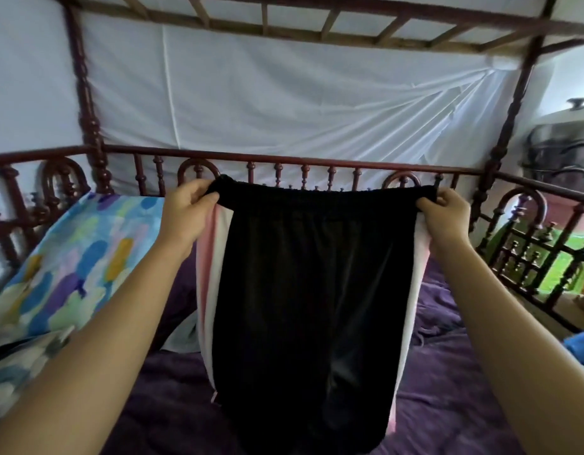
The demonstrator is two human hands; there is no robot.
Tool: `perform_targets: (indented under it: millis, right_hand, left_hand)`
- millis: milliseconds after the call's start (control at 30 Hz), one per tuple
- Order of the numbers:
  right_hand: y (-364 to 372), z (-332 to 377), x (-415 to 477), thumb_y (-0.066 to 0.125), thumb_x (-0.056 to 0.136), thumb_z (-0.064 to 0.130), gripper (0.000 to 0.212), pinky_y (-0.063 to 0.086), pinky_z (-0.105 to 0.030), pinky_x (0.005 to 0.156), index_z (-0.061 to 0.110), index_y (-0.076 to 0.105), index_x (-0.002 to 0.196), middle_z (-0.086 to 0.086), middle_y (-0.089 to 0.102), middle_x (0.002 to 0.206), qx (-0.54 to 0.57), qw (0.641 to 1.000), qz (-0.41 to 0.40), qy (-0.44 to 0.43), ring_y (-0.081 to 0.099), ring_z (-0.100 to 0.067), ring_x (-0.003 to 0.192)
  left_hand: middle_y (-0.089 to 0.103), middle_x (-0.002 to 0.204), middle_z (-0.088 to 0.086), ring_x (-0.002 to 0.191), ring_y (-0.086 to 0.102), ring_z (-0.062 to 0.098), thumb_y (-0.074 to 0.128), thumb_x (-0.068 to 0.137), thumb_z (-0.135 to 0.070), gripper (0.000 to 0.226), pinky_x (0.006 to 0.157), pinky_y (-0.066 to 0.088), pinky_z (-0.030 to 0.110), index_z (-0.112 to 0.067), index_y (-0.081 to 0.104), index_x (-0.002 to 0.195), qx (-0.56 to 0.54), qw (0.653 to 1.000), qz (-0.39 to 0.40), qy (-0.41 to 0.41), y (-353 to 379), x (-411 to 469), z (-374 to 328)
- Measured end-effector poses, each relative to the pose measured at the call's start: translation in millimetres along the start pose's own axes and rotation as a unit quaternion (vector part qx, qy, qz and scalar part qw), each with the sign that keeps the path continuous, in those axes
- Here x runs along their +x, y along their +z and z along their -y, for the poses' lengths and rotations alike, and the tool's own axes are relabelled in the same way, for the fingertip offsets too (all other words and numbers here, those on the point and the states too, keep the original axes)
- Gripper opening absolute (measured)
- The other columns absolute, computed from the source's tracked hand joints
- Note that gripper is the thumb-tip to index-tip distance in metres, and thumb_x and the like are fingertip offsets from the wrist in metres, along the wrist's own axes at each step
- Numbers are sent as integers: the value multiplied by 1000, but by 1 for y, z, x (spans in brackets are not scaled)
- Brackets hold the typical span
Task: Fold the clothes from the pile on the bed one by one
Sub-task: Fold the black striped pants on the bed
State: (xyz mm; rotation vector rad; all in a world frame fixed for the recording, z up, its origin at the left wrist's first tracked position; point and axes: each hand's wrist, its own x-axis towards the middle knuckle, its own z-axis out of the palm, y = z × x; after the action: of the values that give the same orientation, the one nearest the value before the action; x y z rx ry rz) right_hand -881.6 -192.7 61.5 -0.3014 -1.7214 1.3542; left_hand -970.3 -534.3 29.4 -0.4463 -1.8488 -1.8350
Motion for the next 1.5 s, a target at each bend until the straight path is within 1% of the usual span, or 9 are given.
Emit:
perform_targets:
  millis: [267,467,667,833,1000,1100,1233,1367,1500]
  right_hand:
    - [33,-111,-56,62,80,-7,15,43,-9,53,7,63,86,4,57,66,-109,977,133,125,52,3,48]
    - [61,-154,-103,61,81,-6,11,44,-19,58,1,64,88,-1,59,66,-126,950,203,198,52,-11,58]
    - [107,-151,-132,58,83,-9,13,37,-2,44,-6,64,94,-6,62,74,-179,938,231,187,52,-7,55]
    - [169,-149,-174,66,79,3,25,44,-34,80,1,68,105,-19,67,104,-313,879,333,136,61,-29,95]
    - [247,-129,-245,61,77,8,15,40,-31,70,10,69,90,-16,63,97,-379,817,426,82,60,-34,99]
    - [307,-104,-283,56,83,12,31,43,-33,82,18,67,111,-16,59,115,-375,818,435,31,57,-34,105]
    - [385,-63,-319,58,87,12,44,38,-26,91,18,51,130,-16,45,129,-210,848,487,-21,53,-30,112]
    - [414,-53,-362,61,90,16,76,29,-42,110,13,13,149,-19,24,147,-149,771,619,5,36,-21,118]
    - [379,-98,-396,62,88,11,62,34,-34,104,5,33,143,-21,43,137,-167,736,655,23,43,-27,123]
  left_hand:
    - [61,109,8,99,54,14,50,88,10,33,83,40,18,3,59,120,110,982,60,-144,-49,-79,102]
    - [62,101,8,94,55,16,50,87,13,30,68,43,4,5,61,114,141,965,18,-221,-86,-118,144]
    - [62,83,-8,77,55,1,48,87,14,29,69,44,3,-7,61,103,94,958,-15,-270,-134,-157,150]
    - [61,87,-3,83,55,11,49,91,2,20,72,41,21,-16,58,88,160,922,-19,-352,-195,-214,169]
    - [49,82,5,75,47,15,44,96,-10,12,63,37,30,-16,53,89,263,874,40,-406,-255,-270,173]
    - [52,87,14,71,59,10,43,93,2,16,65,43,28,-6,57,88,259,865,-47,-427,-289,-279,151]
    - [50,97,15,80,56,-18,48,89,13,19,67,35,-6,17,55,106,103,870,-306,-374,-332,-275,130]
    - [45,136,23,121,48,28,36,100,-11,38,85,42,18,-2,38,136,202,806,-417,-368,-377,-273,139]
    - [40,143,19,132,37,31,47,94,-6,48,108,29,38,-3,34,140,285,780,-362,-424,-374,-291,167]
